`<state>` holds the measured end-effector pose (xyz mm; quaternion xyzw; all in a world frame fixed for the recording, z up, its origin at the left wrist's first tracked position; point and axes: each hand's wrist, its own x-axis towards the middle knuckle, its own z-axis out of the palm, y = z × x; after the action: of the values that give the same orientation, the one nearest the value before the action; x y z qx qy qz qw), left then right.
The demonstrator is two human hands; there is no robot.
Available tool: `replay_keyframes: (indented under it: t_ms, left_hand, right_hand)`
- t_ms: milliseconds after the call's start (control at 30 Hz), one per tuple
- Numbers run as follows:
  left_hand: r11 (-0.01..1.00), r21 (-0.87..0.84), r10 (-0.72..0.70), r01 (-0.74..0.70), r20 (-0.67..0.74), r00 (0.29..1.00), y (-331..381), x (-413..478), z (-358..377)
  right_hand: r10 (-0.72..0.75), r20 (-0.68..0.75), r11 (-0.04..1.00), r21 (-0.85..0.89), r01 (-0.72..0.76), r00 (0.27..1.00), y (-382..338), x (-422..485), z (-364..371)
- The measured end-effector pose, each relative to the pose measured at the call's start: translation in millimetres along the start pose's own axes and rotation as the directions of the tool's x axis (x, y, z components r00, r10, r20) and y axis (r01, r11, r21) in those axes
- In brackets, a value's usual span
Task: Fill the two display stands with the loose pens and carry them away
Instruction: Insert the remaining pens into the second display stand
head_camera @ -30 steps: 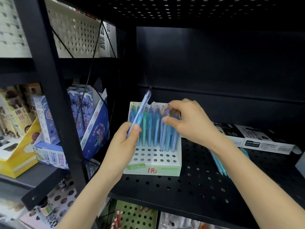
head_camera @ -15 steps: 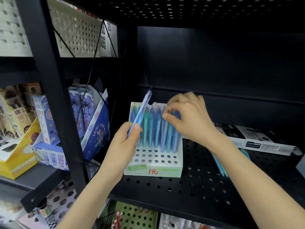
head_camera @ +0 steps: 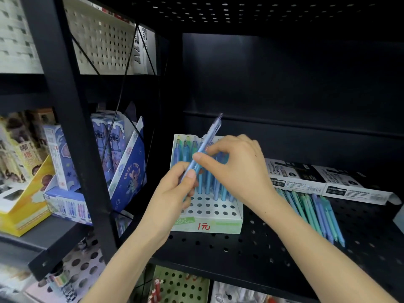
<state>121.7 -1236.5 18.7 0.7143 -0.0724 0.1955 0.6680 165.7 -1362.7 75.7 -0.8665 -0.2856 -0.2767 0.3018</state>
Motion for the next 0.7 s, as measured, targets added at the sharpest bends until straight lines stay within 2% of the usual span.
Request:
replay_keyframes:
  t_ms: [133,200,267,367,500,700]
  left_hand:
    - [0.995,0.077,0.065,-0.063,-0.024,0.998,-1,-3,0]
    - [0.990,0.120,0.087,-0.073,-0.123,0.989,-2,-2,-4]
    - [0.987,0.148,0.094,-0.060,-0.233,0.968,-4,-1,-10]
    - [0.989,0.143,0.073,-0.030,-0.303,0.950,-9,-1,-17]
    - [0.992,0.122,0.041,-0.009,-0.259,0.965,-19,-3,-22]
    - [0.992,0.110,0.085,-0.059,-0.241,0.967,-17,-9,-25]
  right_hand:
    - [0.152,0.091,0.932,0.318,-0.173,0.984,-3,-3,-5]
    - [0.224,0.047,0.882,0.416,-0.223,0.974,1,-2,-15]
    - [0.272,-0.033,0.869,0.438,-0.231,0.962,7,2,-25]
    - [0.230,-0.094,0.935,0.297,-0.194,0.969,13,7,-28]
    - [0.140,-0.069,0.989,0.064,-0.136,0.988,12,5,-17]
    - [0.085,-0.022,0.994,-0.063,-0.086,0.996,10,4,-9]
